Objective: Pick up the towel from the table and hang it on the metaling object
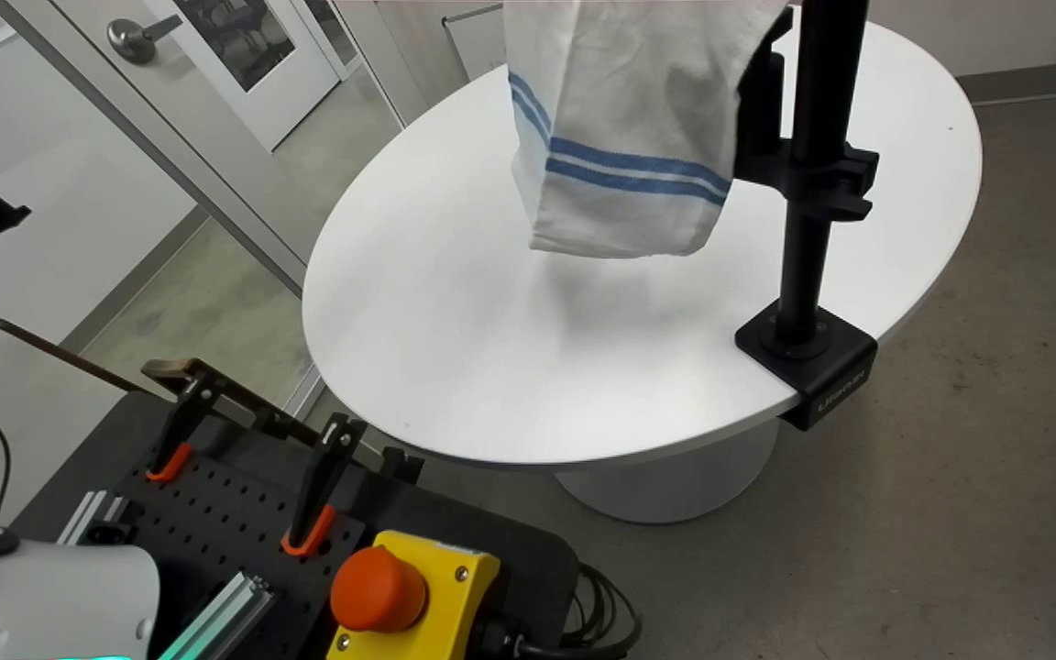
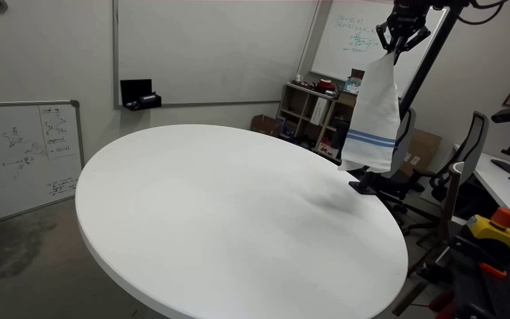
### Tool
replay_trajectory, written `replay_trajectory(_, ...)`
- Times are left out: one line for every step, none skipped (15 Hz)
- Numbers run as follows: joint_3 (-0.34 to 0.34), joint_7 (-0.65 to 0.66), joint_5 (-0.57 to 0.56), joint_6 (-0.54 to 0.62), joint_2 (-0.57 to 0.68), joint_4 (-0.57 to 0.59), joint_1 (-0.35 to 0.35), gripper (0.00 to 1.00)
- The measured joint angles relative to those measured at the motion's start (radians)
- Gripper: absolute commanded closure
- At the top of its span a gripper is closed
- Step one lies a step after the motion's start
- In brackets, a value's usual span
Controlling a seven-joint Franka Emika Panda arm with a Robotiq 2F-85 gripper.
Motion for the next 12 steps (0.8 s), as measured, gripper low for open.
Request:
replay_trajectory(-0.007,0.006,-0.001,-0.004,0.02,0.017,0.011,0.99)
replay_trajectory(-0.015,0.009,-0.001,-0.008,0.04,0.033,0.022,0.99)
replay_trajectory(-0.023,0.013,-0.001,-0.01,0.059,0.049,0.033,0.99)
replay_trajectory(-0.03,0.018,-0.001,-0.013,0.078,0.065,0.043,0.99)
replay_trajectory(-0.038,0.025,-0.001,-0.018,0.097,0.083,0.052,0.99)
replay_trajectory(-0.046,0.032,-0.001,-0.025,0.118,0.104,0.061,0.99)
replay_trajectory(-0.055,0.042,-0.001,-0.033,0.139,0.126,0.069,0.99)
replay_trajectory(-0.064,0.05,-0.001,-0.042,0.162,0.151,0.075,0.99)
replay_trajectory(-0.073,0.059,-0.001,-0.052,0.185,0.179,0.082,0.99)
replay_trajectory(-0.081,0.069,-0.001,-0.065,0.21,0.211,0.088,0.99)
replay_trajectory(-0.089,0.079,-0.001,-0.079,0.235,0.245,0.095,0.99)
replay_trajectory(-0.098,0.086,-0.001,-0.095,0.261,0.28,0.102,0.99)
